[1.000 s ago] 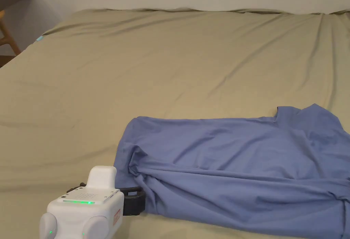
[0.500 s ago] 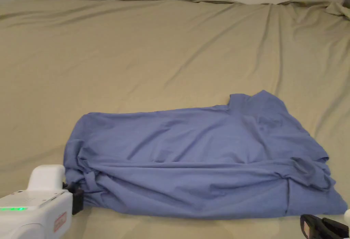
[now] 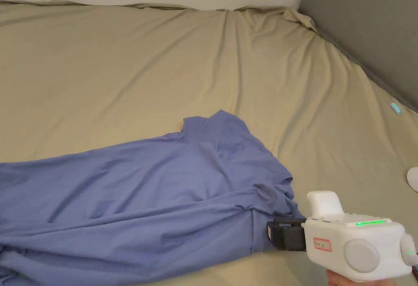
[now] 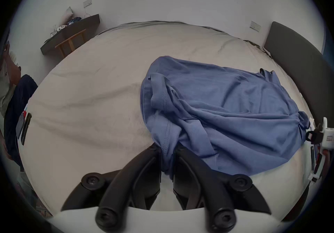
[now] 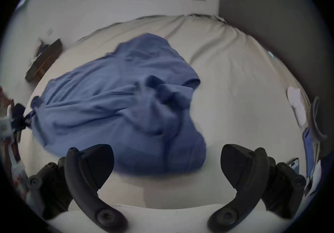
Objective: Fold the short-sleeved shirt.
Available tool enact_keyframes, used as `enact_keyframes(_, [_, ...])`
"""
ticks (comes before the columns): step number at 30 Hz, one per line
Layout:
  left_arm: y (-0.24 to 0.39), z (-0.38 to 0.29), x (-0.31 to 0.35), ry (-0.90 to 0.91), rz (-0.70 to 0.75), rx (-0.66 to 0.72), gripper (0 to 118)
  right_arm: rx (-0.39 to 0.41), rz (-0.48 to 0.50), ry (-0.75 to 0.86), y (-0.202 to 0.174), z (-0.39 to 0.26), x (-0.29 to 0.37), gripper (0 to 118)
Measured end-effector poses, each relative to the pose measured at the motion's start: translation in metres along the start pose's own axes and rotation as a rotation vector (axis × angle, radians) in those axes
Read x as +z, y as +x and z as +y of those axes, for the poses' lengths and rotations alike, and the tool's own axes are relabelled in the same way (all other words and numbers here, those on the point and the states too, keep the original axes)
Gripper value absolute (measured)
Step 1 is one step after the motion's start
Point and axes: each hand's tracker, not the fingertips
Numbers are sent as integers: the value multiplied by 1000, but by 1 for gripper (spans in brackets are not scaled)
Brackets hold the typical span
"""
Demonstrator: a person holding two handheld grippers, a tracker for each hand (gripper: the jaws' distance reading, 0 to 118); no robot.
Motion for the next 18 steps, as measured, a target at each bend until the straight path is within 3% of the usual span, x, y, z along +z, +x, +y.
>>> enact_keyframes(2, [1,0,-1,-9,3,-3,10,7,16,4,2,3,-10,74])
enact_keyframes(4, [2,1,-1,-13,6,-2,10,25,14,7,-5,1,-10,50])
enact_keyframes(5, [3,1,0,-14,7,-3,10,66,11,22,-9,2,-4,18])
enact_keyframes(6, [4,1,1,-15,7,-6,10,77,32,38,-12,1,3,12])
enact_keyframes(10, [2,5,14,-2,-13,-6,10,81,26,75,-20,-1,25,12])
enact_keyframes(18, [-12,4,64,37,-67,31,10,62,114,148,-8,-20,99,12])
